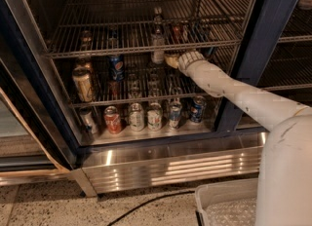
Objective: Pick coke can from middle shelf of fridge
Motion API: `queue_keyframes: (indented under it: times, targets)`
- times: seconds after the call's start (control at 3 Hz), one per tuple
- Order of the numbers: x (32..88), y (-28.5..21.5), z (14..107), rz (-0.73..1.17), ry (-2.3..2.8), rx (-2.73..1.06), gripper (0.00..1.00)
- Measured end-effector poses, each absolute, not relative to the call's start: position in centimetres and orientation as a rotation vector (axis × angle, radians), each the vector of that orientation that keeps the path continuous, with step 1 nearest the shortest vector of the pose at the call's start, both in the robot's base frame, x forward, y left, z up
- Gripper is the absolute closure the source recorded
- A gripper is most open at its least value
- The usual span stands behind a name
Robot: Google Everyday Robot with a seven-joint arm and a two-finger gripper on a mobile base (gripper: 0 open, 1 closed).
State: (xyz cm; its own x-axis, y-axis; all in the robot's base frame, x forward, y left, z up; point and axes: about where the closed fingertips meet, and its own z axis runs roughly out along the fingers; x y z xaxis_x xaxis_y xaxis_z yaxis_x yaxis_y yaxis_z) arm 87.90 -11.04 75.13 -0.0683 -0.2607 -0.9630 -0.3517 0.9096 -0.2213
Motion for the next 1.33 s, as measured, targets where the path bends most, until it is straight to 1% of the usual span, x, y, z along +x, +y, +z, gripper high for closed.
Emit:
queue_keyframes:
  times: [0.33, 0.67, 1.0, 1.33]
  targets:
    - [87.90, -11.04, 75.13, 0.080, 1.659, -0.477, 0.40]
    - [87.90, -11.03, 75.13, 0.080, 1.659, -0.477, 0.51]
    - [87.91, -11.03, 75.13, 0.080, 1.659, -0.477, 0.51]
    - [87.91, -11.02, 75.13, 0.080, 1.659, -0.477, 0.45]
